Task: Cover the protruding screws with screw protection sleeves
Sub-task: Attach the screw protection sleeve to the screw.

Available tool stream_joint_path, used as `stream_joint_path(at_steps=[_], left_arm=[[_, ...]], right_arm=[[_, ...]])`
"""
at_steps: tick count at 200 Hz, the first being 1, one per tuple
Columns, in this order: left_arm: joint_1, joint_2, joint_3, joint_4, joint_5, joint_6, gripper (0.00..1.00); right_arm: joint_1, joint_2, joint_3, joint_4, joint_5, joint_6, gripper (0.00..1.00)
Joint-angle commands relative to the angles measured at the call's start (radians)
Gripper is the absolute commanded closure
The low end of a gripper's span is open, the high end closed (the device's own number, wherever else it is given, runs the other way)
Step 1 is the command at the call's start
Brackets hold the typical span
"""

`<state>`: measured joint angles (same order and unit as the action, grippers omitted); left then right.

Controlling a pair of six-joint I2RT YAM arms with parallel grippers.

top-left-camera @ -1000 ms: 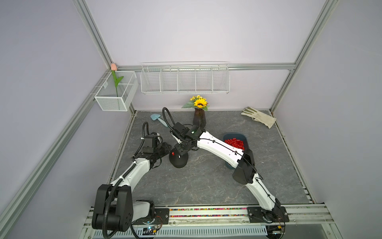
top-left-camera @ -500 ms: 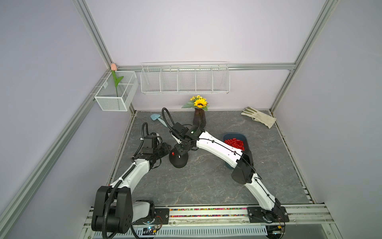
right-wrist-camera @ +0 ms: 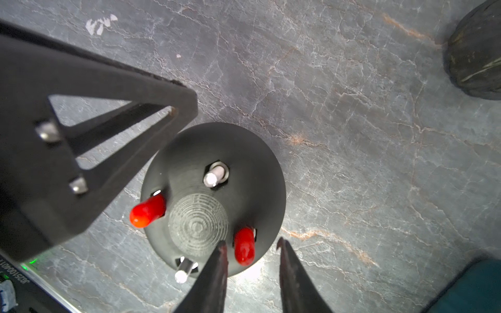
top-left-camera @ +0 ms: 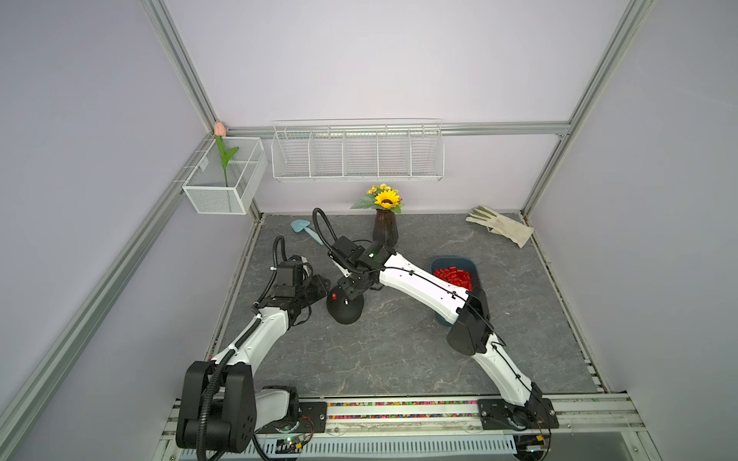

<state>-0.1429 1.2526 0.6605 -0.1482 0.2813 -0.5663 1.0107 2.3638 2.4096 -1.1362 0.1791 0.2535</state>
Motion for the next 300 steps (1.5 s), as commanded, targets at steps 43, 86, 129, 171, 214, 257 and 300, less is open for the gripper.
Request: stream_joint_path(at_steps=[43,86,129,171,214,257,300], left_arm=[[0.011,-0.023,-0.021,-0.004,-0.001,0.004,0.66],[0.011,-0.026,-0.021,-0.002,0.003,0.003,0.66],[0.012,-0.022,-0.023,-0.001,0.003,0.003,0.66],[0.012,-0.020,-0.019,-0.002,0.007,0.003,0.66],[0.014,-0.019,-0.019,-0.004,0.005,0.005,0.66],[0.014,-0.019,-0.021,-0.004,0.005,0.005,0.66],[0.016,-0.019,-0.019,-0.005,0.006,0.005,0.66]], right_arm=[[-0.003,-0.085,-0.052,0.039,-0.025,0.004,0.61],[-0.010,-0.105,-0.077,0.047,-0.024,0.011,0.71],[-0.014,-0.116,-0.095,0.057,-0.035,0.012,0.76],[-0.024,-0.113,-0.117,0.065,-0.050,0.014,0.82],[-0.027,-0.105,-0.129,0.075,-0.070,0.015,0.83],[-0.028,-0.099,-0.129,0.072,-0.072,0.017,0.82],[-0.028,-0.117,-0.127,0.074,-0.048,0.017,0.82]])
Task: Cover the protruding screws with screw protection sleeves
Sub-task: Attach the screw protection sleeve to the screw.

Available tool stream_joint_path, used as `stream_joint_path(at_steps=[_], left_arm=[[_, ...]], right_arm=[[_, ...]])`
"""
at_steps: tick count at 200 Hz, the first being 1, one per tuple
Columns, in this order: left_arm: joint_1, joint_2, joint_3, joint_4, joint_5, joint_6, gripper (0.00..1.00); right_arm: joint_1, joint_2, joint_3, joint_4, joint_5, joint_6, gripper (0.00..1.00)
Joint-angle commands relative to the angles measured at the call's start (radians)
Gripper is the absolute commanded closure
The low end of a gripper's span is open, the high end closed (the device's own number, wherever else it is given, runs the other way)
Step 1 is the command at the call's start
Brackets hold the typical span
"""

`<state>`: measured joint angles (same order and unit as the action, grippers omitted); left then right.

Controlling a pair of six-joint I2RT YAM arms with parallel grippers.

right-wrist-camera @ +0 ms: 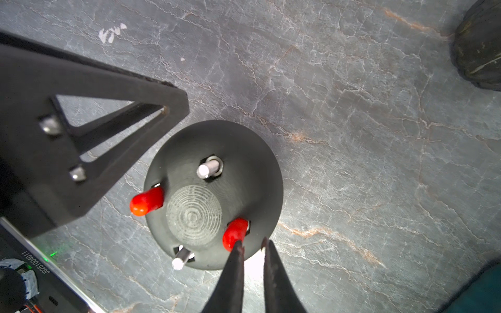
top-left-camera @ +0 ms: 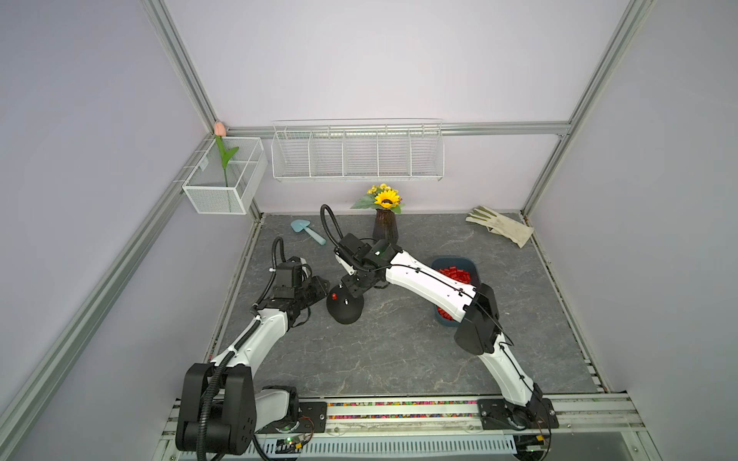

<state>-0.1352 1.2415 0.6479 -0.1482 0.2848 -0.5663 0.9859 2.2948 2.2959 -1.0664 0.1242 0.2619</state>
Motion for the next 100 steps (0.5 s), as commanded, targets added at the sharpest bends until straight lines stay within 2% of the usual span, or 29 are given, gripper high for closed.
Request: stream_joint_path(at_steps=[1,59,100], left_arm=[[0.008,-0.008,-0.007,-0.005,0.002,0.005,0.66],[0.013,-0.032,0.003,-0.031,-0.010,0.008,0.66],[0.014,-0.069,0.036,-0.095,-0.047,0.024,0.66]], right_arm=[[-0.003,-0.048,-0.013,0.003,0.007,0.008,0.82],[-0.010,-0.091,-0.038,-0.007,0.089,0.022,0.80],[-0.044,-0.234,-0.198,0.064,0.113,0.043,0.79]])
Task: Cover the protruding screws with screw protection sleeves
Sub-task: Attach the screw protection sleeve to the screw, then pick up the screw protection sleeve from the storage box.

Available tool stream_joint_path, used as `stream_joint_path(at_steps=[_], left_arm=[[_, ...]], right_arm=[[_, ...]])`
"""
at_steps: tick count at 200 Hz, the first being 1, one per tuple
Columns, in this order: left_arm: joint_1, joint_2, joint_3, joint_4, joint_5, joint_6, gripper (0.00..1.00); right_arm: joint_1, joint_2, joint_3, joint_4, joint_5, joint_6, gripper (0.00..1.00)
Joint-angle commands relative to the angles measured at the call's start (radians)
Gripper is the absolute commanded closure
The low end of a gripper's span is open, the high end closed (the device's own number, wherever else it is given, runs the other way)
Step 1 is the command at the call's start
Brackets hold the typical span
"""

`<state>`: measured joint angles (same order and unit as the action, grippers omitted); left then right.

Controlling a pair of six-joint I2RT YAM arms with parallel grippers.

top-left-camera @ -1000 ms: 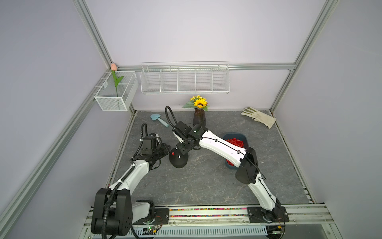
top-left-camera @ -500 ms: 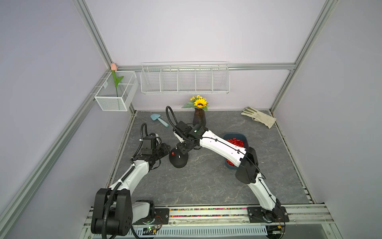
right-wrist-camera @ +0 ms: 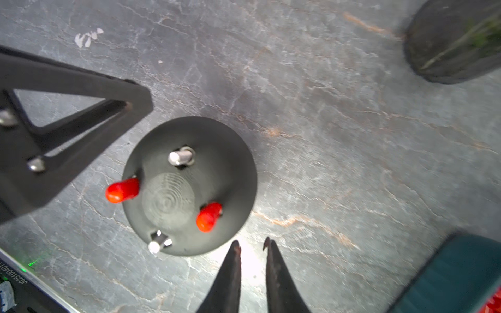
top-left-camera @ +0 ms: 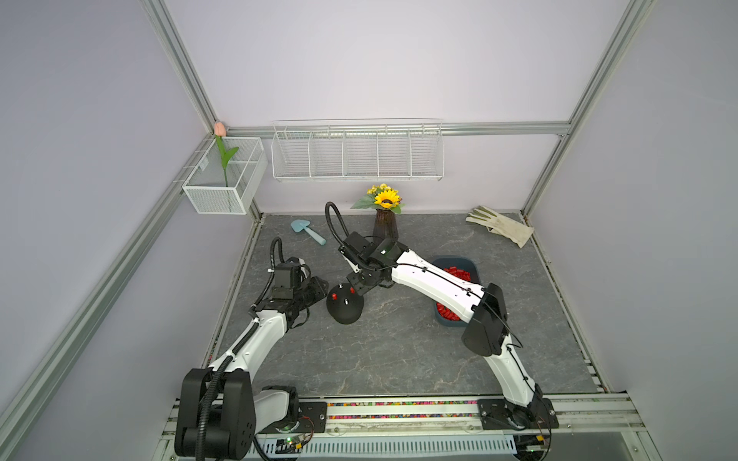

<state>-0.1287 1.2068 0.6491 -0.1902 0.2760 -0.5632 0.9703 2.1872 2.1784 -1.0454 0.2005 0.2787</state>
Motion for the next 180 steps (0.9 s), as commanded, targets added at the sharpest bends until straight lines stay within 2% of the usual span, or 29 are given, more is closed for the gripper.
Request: stream_joint_path(at_steps=[1,34,65,90,129,180], left_arm=[[0.007,-0.035,0.036,-0.055,-0.039,0.022,0.66],[0.008,-0.076,0.066,-0.113,-0.068,0.027,0.66],[0.008,-0.112,0.097,-0.156,-0.069,0.049,0.66],[0.006,-0.122,0.111,-0.165,-0.050,0.046,0.66],[-0.026,-0.111,0.147,-0.184,-0.078,0.042,0.66],[-0.104,-0.058,0.211,-0.195,-0.118,0.042,0.66]], right_arm=[[-0.030,-0.130,-0.085,0.044,0.038,0.027,0.79],[-0.086,-0.303,-0.290,0.080,0.075,0.047,0.77],[-0.195,-0.475,-0.520,0.130,0.077,0.062,0.77],[-0.280,-0.561,-0.646,0.136,0.073,0.045,0.77],[-0.387,-0.609,-0.750,0.153,0.060,0.010,0.77],[-0.486,-0.565,-0.769,0.169,0.033,-0.039,0.77]])
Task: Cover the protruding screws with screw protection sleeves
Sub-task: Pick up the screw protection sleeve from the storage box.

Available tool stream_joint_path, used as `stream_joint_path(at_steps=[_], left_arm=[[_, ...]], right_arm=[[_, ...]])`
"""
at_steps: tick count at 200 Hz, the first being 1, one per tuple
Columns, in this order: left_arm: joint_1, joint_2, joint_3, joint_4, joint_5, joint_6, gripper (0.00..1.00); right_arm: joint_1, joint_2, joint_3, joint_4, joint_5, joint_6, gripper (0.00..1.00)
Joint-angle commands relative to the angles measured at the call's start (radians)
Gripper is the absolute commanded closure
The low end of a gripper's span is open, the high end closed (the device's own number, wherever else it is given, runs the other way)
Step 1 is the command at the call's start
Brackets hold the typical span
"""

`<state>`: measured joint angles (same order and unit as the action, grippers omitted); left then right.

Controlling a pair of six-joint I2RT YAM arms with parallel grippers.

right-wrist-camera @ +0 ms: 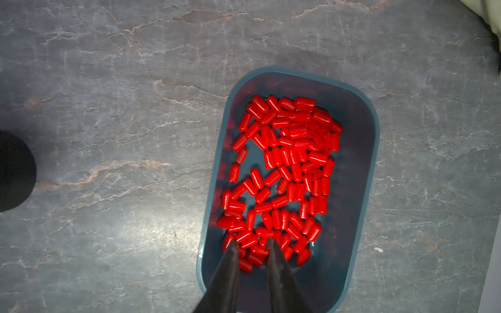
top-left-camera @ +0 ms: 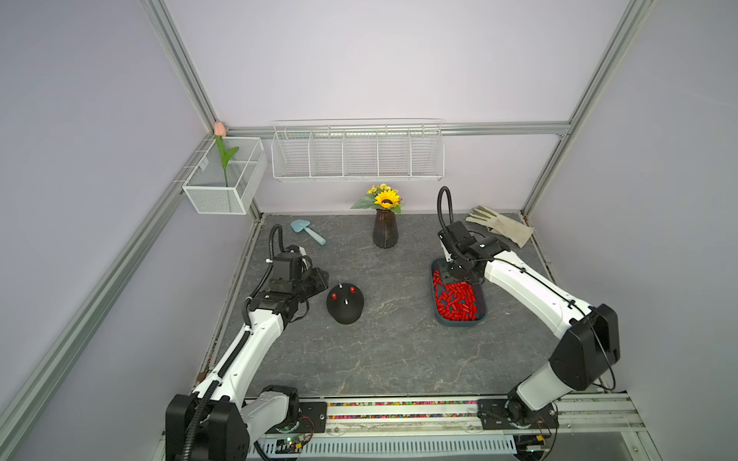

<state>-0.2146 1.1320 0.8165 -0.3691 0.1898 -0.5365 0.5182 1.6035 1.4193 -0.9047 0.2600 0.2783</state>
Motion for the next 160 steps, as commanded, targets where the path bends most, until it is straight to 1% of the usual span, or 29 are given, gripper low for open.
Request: stream_joint_path(at_steps=[1,29,71,81,99,160], left_arm=[[-0.019,0.016,0.045,-0.017,-0.032,0.015,0.66],[-0.034,0.022,0.067,-0.027,-0.039,0.019,0.66],[-0.037,0.024,0.067,-0.030,-0.041,0.021,0.66],[-0.036,0.024,0.066,-0.030,-0.040,0.021,0.66],[-0.036,0.024,0.064,-0.031,-0.042,0.021,0.66],[-0.037,0.030,0.062,-0.030,-0.039,0.022,0.66]], right_arm=[[-0.034,0.020,-0.009,0.029,-0.028,-0.039,0.77],[-0.066,0.079,0.016,0.024,-0.039,-0.063,0.77],[-0.072,0.184,0.050,0.025,-0.078,-0.086,0.78],[-0.072,0.203,0.049,0.029,-0.086,-0.081,0.80],[-0.072,0.222,0.037,0.042,-0.092,-0.077,0.82],[-0.086,0.291,0.037,0.047,-0.092,-0.088,0.83]])
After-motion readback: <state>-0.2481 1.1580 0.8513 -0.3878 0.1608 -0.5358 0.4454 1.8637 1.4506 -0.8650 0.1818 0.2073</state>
